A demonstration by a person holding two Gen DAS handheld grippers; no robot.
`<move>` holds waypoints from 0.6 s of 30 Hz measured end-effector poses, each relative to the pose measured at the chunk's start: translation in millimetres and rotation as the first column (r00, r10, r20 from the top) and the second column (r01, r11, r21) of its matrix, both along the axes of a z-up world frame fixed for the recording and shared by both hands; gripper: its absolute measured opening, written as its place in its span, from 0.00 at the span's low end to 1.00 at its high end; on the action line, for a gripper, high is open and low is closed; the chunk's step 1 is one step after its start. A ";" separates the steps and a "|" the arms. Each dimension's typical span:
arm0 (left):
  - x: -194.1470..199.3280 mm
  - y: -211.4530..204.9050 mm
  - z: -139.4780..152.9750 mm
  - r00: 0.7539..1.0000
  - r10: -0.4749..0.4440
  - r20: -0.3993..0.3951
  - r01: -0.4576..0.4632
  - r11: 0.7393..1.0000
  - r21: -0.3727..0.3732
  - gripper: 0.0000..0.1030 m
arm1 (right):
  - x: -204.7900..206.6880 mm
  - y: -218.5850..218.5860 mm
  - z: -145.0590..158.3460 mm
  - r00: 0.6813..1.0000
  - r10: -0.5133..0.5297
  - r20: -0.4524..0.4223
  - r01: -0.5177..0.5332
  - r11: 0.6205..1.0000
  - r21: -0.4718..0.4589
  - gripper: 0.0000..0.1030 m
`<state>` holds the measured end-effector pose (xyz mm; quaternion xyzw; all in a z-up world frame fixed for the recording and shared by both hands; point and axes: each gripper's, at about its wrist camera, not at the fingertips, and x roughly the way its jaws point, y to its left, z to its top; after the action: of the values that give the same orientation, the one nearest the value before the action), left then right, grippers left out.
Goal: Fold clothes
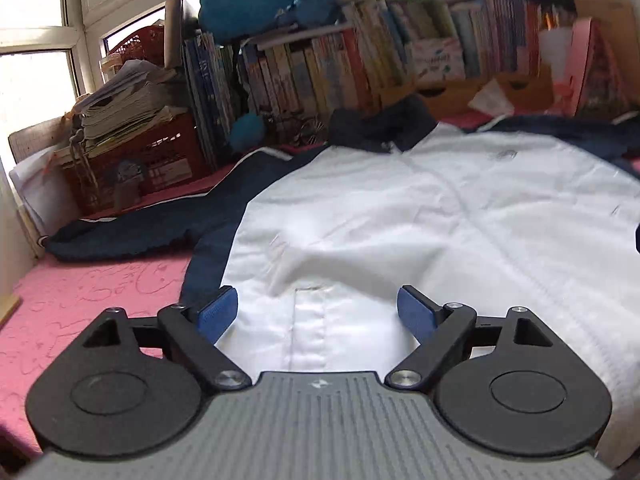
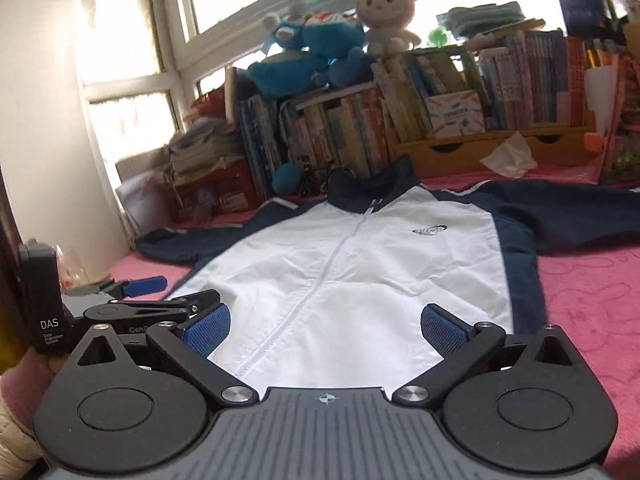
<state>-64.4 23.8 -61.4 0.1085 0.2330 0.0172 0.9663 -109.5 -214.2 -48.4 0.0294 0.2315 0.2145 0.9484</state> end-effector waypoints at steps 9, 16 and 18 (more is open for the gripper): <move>0.7 56.4 -12.5 0.992 0.123 -0.032 -0.126 0.982 -0.138 1.00 | 45.3 11.7 -44.3 0.979 -0.191 -0.074 0.169 0.958 -0.230 0.99; -0.4 79.3 4.4 0.969 0.247 -0.021 -0.246 0.968 0.042 0.98 | 68.5 -83.1 -35.4 0.820 -0.567 -0.074 0.528 0.801 -0.281 0.98; 3.9 67.2 24.2 0.985 0.169 0.024 -0.171 0.983 0.062 0.84 | 70.4 -88.9 -23.0 0.808 -0.587 -0.047 0.548 0.779 -0.306 0.92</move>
<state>-60.5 91.0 -37.2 0.1187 0.2318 0.1079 0.9594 -39.1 -303.1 -71.3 -0.0208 0.3052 -0.1189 0.9446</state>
